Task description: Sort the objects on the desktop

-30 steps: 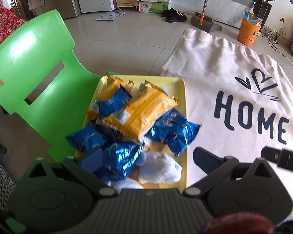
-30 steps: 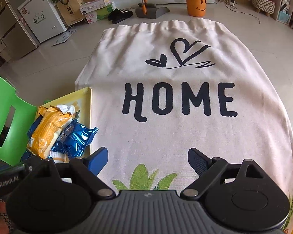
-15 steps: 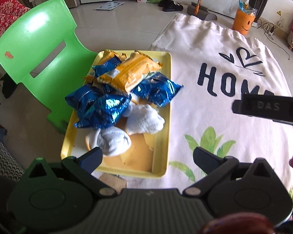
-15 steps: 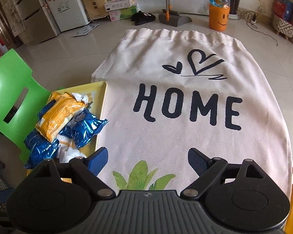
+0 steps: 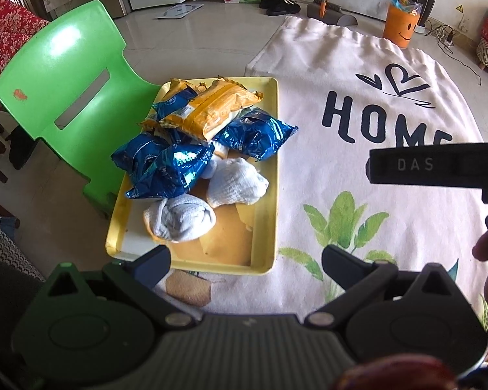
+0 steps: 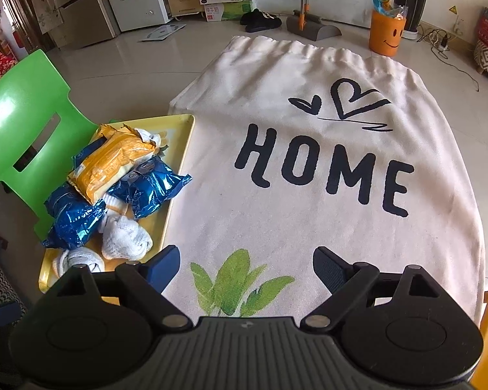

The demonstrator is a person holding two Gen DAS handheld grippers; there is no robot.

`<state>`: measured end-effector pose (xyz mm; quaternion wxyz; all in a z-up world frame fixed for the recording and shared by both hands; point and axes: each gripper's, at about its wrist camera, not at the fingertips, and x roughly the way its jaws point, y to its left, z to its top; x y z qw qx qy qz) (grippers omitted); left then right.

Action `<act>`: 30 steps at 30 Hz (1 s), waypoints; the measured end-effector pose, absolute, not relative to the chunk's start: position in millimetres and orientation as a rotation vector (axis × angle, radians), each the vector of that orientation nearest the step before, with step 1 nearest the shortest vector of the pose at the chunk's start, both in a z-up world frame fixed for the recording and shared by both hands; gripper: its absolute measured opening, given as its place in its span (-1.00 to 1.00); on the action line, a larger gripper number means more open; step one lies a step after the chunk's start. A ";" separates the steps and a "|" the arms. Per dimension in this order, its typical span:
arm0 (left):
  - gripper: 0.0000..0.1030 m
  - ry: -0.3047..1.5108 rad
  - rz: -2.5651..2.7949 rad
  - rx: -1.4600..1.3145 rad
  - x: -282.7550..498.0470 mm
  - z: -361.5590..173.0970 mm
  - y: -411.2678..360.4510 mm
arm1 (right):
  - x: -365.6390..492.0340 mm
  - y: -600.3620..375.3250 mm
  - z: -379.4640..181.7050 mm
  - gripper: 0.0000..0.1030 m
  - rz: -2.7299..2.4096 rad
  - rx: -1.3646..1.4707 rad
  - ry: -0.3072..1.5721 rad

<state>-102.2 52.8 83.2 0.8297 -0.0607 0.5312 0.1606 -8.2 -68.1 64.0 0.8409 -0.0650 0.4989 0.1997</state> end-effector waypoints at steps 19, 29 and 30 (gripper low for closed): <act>0.99 1.162 0.363 -0.153 -101.8 71.9 61.5 | -14.7 -51.2 57.8 0.74 0.452 -0.231 1.052; 0.99 1.183 0.378 -0.159 -110.5 65.9 70.1 | -20.4 -27.2 54.3 0.74 0.508 -0.259 1.048; 0.99 1.186 0.382 -0.158 -111.3 65.0 71.8 | -21.6 -24.5 53.9 0.74 0.513 -0.272 1.043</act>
